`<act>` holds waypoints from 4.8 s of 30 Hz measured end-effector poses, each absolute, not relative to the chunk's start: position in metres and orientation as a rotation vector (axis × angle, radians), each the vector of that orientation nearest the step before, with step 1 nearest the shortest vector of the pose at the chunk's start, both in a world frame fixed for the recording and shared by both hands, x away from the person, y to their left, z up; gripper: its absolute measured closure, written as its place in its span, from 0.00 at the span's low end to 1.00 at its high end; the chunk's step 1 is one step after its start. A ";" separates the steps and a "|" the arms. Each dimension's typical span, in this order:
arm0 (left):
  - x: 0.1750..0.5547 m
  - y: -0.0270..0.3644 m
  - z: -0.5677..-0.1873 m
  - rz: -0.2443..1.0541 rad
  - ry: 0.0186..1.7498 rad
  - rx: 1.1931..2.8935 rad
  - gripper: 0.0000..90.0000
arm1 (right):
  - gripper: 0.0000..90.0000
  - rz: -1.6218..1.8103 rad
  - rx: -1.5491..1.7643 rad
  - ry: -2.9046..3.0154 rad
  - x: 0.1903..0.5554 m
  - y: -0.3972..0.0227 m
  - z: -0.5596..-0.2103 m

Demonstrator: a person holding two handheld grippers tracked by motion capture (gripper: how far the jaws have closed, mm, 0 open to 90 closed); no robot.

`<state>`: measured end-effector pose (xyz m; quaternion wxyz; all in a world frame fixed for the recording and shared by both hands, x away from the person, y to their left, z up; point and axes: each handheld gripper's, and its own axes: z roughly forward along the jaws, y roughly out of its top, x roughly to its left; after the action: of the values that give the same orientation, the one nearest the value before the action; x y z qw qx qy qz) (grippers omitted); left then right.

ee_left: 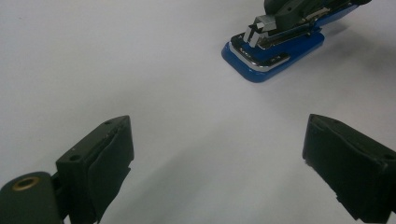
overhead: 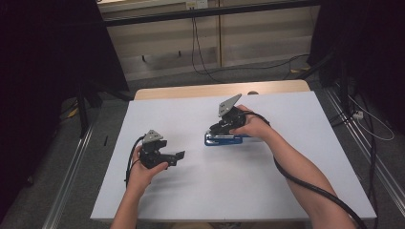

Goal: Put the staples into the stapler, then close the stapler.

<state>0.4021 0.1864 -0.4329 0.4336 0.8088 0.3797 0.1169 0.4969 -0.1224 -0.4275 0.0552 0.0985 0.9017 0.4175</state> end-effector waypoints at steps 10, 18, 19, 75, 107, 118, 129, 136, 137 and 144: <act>0.402 0.187 -0.433 0.294 0.950 2.014 0.10 | 0.88 1.258 0.292 2.745 0.498 -0.122 -0.429; 0.402 0.188 -0.432 0.293 0.939 2.024 0.10 | 0.88 1.256 0.283 2.742 0.498 -0.120 -0.430; 0.402 0.188 -0.432 0.292 0.939 2.025 0.10 | 0.88 1.256 0.280 2.741 0.498 -0.120 -0.430; 0.402 0.187 -0.433 0.291 0.952 2.013 0.10 | 0.88 1.264 0.306 2.772 0.502 -0.122 -0.432; 0.402 0.185 -0.433 0.282 0.932 2.011 0.10 | 0.53 1.333 0.514 2.636 0.483 -0.145 -0.422; 0.401 0.182 -0.431 0.285 0.925 1.989 0.11 | 0.30 1.305 0.717 2.516 0.452 -0.177 -0.416; 0.400 0.181 -0.431 0.280 0.921 1.995 0.11 | 0.21 1.244 0.783 2.435 0.416 -0.187 -0.418; 0.404 0.175 -0.433 0.269 0.919 1.985 0.12 | 0.27 1.223 0.921 2.355 0.394 -0.198 -0.427; 0.404 0.173 -0.433 0.257 0.932 1.975 0.12 | 0.30 1.201 0.929 2.349 0.391 -0.200 -0.429; 0.409 0.160 -0.437 0.292 0.902 1.983 0.34 | 0.66 1.131 1.076 2.273 0.378 -0.216 -0.441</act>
<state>0.4092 0.1600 -0.4370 0.4546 0.8036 0.3655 0.1181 0.3783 -0.2160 -0.4409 0.1907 0.3831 0.8092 0.4025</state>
